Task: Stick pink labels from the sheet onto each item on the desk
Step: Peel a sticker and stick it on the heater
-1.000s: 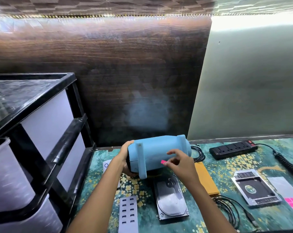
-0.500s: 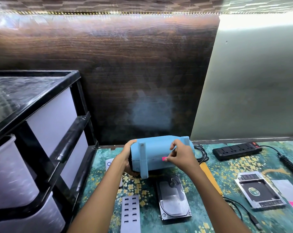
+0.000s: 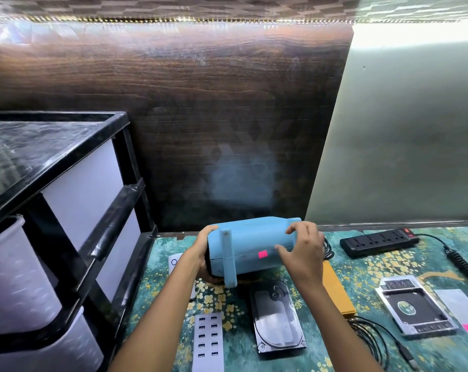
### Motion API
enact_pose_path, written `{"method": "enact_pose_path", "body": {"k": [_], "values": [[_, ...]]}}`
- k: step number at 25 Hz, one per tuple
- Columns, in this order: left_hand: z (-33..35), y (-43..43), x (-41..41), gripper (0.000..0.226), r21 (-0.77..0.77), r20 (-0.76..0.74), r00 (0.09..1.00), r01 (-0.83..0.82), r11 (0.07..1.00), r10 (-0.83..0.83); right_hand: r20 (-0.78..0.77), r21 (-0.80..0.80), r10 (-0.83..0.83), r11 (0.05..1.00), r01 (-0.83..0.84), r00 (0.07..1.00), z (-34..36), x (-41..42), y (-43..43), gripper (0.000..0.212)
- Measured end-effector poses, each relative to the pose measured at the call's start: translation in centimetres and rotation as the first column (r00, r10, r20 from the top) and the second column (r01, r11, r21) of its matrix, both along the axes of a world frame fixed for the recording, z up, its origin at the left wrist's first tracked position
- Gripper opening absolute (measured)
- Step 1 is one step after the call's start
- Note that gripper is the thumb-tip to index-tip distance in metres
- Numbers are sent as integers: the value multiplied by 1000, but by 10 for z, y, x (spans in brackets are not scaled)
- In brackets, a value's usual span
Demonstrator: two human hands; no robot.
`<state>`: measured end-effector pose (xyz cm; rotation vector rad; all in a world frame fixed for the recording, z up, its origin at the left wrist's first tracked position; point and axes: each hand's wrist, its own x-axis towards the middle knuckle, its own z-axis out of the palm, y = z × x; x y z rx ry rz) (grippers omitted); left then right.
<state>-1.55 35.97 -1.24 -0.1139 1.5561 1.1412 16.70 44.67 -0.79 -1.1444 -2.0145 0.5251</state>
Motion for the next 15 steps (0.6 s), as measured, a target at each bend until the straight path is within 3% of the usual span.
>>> {"method": "enact_pose_path", "body": {"k": [2,4,6,15], "values": [[-2,1,-1,53,18,-28,999,-26,999,27,22,-107,-74,991,76,997,-1,-1,0,71],[-3,1,-1,54,2,-36,999,-25,1000,25,82,-299,2,954,23,997,-3,-4,-1,111],[-3,1,0,59,-34,-16,1000,-14,999,14,125,-362,60,932,-11,990,-7,-7,-1,127],[-7,-2,-3,57,2,-63,998,-23,1000,23,-69,-265,97,958,-112,993,-11,9,5,118]]}}
